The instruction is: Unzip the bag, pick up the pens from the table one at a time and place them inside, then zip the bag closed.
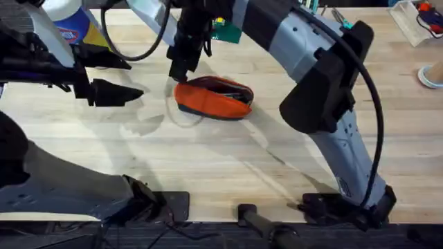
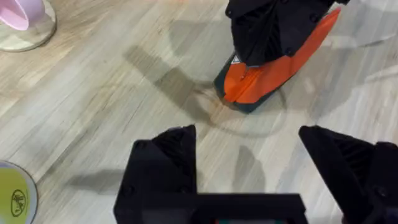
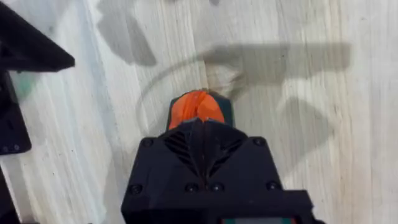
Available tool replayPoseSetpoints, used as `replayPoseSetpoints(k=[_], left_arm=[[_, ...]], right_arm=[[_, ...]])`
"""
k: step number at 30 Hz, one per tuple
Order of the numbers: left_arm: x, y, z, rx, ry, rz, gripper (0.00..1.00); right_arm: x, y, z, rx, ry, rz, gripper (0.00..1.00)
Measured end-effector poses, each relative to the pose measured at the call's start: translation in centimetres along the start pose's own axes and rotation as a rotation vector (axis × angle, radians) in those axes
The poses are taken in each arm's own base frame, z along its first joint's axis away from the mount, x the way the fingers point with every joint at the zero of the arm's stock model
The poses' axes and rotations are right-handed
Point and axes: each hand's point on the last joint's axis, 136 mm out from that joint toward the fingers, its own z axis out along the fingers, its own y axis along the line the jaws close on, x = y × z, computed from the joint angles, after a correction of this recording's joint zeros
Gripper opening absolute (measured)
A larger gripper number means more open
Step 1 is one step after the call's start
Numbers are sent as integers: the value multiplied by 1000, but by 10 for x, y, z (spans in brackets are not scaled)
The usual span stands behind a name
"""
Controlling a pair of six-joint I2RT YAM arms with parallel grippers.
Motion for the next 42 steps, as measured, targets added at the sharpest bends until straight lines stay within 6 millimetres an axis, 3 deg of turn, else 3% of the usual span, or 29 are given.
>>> replayPoseSetpoints(k=[10,24,33,34,35,40,42], left_arm=[[0,0,0,0,0,0,995],[0,0,0,0,0,0,995],[0,0,0,0,0,0,995],[0,0,0,0,0,0,995],[0,0,0,0,0,0,995],[0,0,0,0,0,0,995],[0,0,0,0,0,0,995]], right_arm=[[-4,-2,-3,2,-20,13,30],[-12,-16,-45,53,-91,27,32],[-12,-16,-46,54,-92,27,32],[-12,-16,-46,53,-93,29,69],[-12,-16,-46,54,-92,26,188],[-12,-16,-46,54,-93,22,905],[-12,-16,-46,54,-91,19,988]])
